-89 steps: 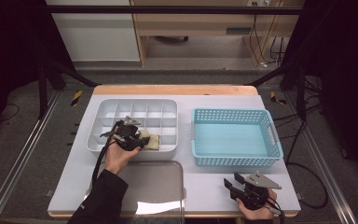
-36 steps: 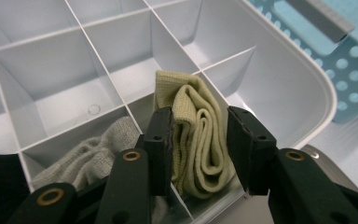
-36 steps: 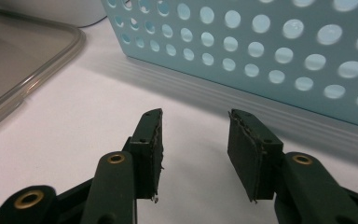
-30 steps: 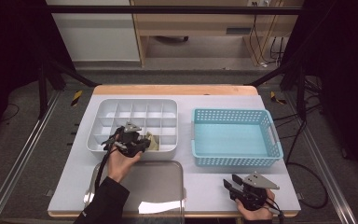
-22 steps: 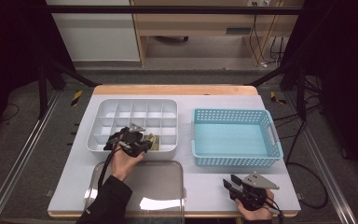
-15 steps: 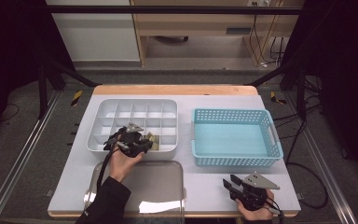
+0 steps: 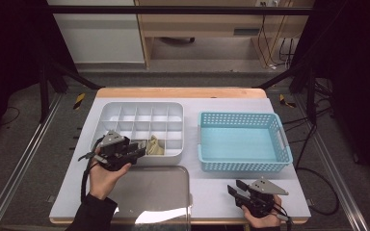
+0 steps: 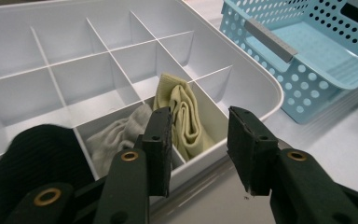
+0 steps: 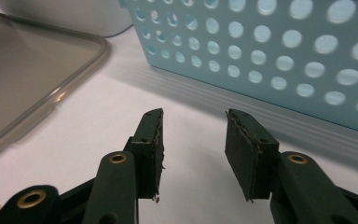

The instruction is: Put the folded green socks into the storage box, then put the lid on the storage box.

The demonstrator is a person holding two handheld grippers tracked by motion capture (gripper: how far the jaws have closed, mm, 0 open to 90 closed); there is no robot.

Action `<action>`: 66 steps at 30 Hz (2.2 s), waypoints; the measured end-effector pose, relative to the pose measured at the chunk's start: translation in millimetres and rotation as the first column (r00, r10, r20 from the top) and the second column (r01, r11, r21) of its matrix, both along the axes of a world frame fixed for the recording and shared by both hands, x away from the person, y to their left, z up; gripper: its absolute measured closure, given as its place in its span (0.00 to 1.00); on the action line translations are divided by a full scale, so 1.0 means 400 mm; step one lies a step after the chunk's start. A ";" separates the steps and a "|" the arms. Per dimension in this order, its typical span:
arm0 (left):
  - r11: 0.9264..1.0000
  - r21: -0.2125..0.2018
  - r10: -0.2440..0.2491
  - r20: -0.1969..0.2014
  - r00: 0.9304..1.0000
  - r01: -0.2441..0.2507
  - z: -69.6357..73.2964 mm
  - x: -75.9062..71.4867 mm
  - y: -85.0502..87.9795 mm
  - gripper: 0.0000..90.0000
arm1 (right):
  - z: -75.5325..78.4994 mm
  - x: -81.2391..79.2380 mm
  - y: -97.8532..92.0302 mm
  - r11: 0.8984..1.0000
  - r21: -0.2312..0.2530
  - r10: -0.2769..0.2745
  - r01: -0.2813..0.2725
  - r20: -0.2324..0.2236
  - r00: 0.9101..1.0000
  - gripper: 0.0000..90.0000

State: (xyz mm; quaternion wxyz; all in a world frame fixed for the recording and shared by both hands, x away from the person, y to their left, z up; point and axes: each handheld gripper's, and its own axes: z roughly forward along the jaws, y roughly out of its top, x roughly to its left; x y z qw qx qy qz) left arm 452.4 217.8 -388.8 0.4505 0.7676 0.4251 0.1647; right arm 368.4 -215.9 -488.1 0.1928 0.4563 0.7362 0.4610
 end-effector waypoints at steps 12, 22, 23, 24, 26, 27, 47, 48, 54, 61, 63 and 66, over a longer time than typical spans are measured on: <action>0.998 -0.044 0.048 0.063 0.997 -0.045 -0.021 -0.107 0.117 0.54 | 0.011 -0.001 0.029 0.999 0.024 0.046 -0.046 0.006 0.999 0.60; 0.993 -0.050 0.113 0.056 0.992 -0.110 -0.072 -0.161 0.189 0.46 | 0.023 0.004 0.052 0.997 0.035 0.069 -0.069 0.006 0.998 0.59; 0.992 -0.046 0.117 0.054 0.992 -0.114 -0.078 -0.164 0.195 0.46 | 0.023 0.005 0.056 0.997 0.033 0.071 -0.072 0.002 0.997 0.59; 0.991 -0.049 0.125 0.056 0.991 -0.122 -0.083 -0.168 0.201 0.46 | 0.023 0.006 0.060 0.997 0.033 0.076 -0.076 -0.001 0.997 0.59; 0.990 -0.054 0.130 0.058 0.990 -0.127 -0.092 -0.175 0.214 0.44 | 0.023 0.006 0.069 0.996 0.030 0.084 -0.084 -0.005 0.996 0.59; 0.990 -0.058 0.133 0.051 0.990 -0.130 -0.096 -0.177 0.218 0.44 | 0.024 0.006 0.073 0.995 0.032 0.091 -0.090 -0.006 0.996 0.59; 0.989 -0.077 0.127 0.049 0.991 -0.123 -0.116 -0.166 0.275 0.45 | 0.053 0.022 0.146 0.984 0.060 0.171 -0.170 -0.009 0.985 0.57; 0.989 -0.082 0.129 0.051 0.990 -0.124 -0.114 -0.165 0.278 0.45 | 0.053 0.023 0.147 0.983 0.061 0.173 -0.172 -0.014 0.985 0.57; 0.989 -0.074 0.132 0.045 0.990 -0.129 -0.112 -0.158 0.297 0.45 | 0.050 0.027 0.159 0.982 0.062 0.178 -0.177 -0.023 0.984 0.57; 0.986 -0.056 0.159 0.023 0.987 -0.158 -0.128 -0.139 0.325 0.46 | 0.049 0.033 0.182 0.979 0.059 0.198 -0.196 -0.030 0.980 0.59; 0.985 -0.057 0.167 0.020 0.986 -0.165 -0.128 -0.138 0.333 0.47 | 0.052 0.035 0.187 0.979 0.058 0.199 -0.197 -0.036 0.979 0.60; 0.984 -0.063 0.170 0.010 0.985 -0.169 -0.128 -0.142 0.338 0.47 | 0.058 0.036 0.194 0.978 0.058 0.203 -0.201 -0.039 0.978 0.60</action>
